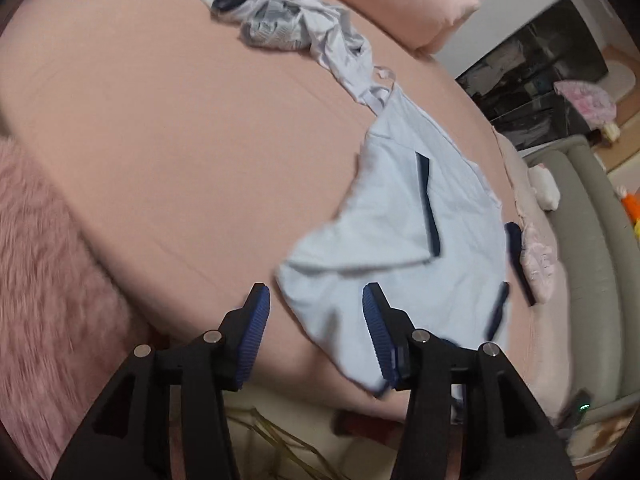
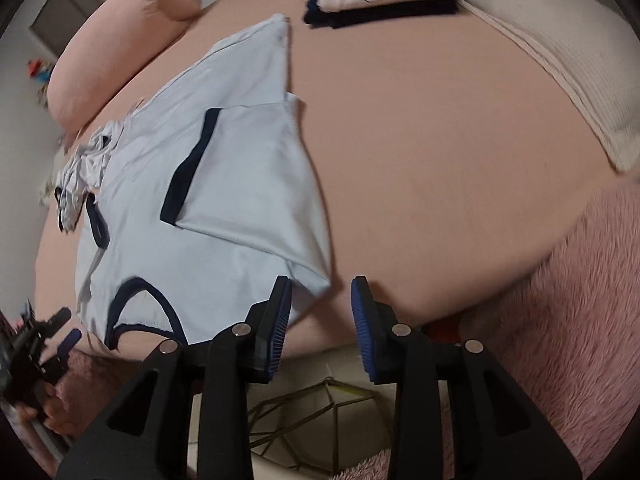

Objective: Fold clothes
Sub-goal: 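Grasp the shirt edge with the left gripper and fold it over the body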

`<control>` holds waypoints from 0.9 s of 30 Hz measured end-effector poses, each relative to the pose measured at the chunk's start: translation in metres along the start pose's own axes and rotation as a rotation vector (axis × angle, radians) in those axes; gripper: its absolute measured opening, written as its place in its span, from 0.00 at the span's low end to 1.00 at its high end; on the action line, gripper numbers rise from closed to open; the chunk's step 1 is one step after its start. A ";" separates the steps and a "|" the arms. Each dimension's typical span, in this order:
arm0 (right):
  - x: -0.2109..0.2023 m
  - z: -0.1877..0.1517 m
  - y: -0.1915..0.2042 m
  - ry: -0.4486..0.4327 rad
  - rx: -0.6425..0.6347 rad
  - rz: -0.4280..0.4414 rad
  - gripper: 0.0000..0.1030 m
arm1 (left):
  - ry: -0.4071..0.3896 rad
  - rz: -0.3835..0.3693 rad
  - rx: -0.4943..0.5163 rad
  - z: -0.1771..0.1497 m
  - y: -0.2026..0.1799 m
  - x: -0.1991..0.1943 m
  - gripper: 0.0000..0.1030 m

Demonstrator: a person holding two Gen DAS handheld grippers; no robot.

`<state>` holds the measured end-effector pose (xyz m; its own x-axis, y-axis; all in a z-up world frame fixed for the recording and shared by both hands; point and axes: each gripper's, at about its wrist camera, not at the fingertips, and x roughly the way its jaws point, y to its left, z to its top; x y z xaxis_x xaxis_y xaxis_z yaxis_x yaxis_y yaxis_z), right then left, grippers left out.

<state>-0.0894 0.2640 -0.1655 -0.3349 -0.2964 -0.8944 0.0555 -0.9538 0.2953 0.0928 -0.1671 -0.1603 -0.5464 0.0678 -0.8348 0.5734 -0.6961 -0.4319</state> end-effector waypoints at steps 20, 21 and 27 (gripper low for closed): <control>0.032 0.009 0.010 0.004 0.030 0.068 0.14 | 0.055 -0.183 -0.034 -0.004 -0.040 0.065 0.47; 0.032 0.011 0.011 0.002 0.031 0.088 0.10 | 0.047 -0.183 -0.036 -0.002 -0.043 0.069 0.43; 0.040 0.012 0.025 -0.018 0.034 0.061 0.12 | 0.042 -0.175 -0.068 -0.002 -0.037 0.079 0.18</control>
<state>-0.1129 0.2289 -0.1901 -0.3491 -0.3524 -0.8683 0.0444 -0.9318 0.3603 0.0300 -0.1348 -0.2107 -0.6162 0.2140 -0.7580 0.5128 -0.6215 -0.5923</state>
